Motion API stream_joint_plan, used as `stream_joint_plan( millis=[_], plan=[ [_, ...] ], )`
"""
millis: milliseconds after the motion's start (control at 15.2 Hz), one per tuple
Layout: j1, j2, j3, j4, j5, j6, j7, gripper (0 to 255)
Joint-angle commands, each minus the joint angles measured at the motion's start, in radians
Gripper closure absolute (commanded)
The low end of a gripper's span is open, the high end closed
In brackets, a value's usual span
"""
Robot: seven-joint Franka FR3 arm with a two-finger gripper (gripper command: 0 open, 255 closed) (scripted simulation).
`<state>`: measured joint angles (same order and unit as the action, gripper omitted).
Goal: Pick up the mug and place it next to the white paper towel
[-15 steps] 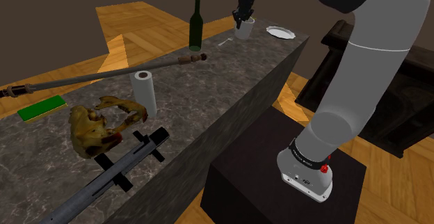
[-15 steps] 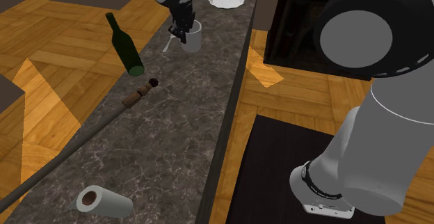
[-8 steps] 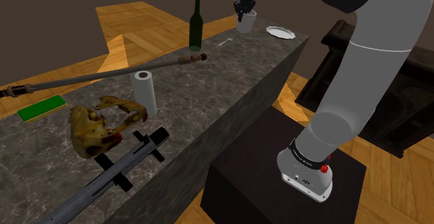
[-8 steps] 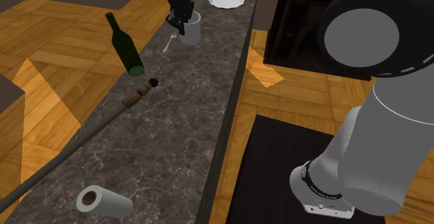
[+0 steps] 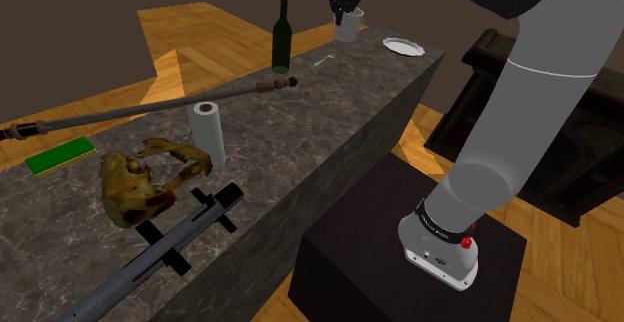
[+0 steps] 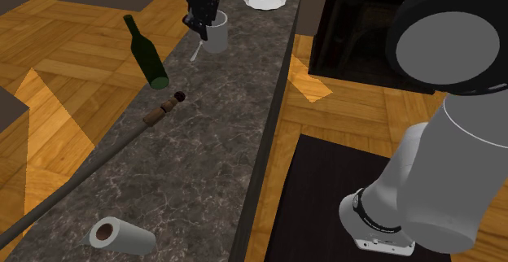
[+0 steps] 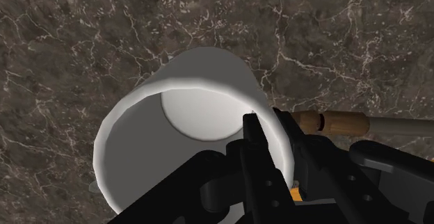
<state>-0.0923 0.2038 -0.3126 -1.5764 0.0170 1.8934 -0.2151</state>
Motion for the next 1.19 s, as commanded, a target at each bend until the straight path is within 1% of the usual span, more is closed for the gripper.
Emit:
stream_joint_plan(
  millis=[0, 264, 594, 1122],
  plan=[
    [0.029, -0.015, 0.015, -0.015, -0.013, -0.001, 0.047, 255],
    [0.087, -0.036, 0.049, -0.039, -0.037, -0.001, 0.142, 255],
    [0.155, -0.040, 0.093, -0.040, -0.058, -0.009, 0.258, 255],
    [0.258, 0.005, 0.160, 0.027, -0.080, -0.044, 0.433, 255]
  ],
)
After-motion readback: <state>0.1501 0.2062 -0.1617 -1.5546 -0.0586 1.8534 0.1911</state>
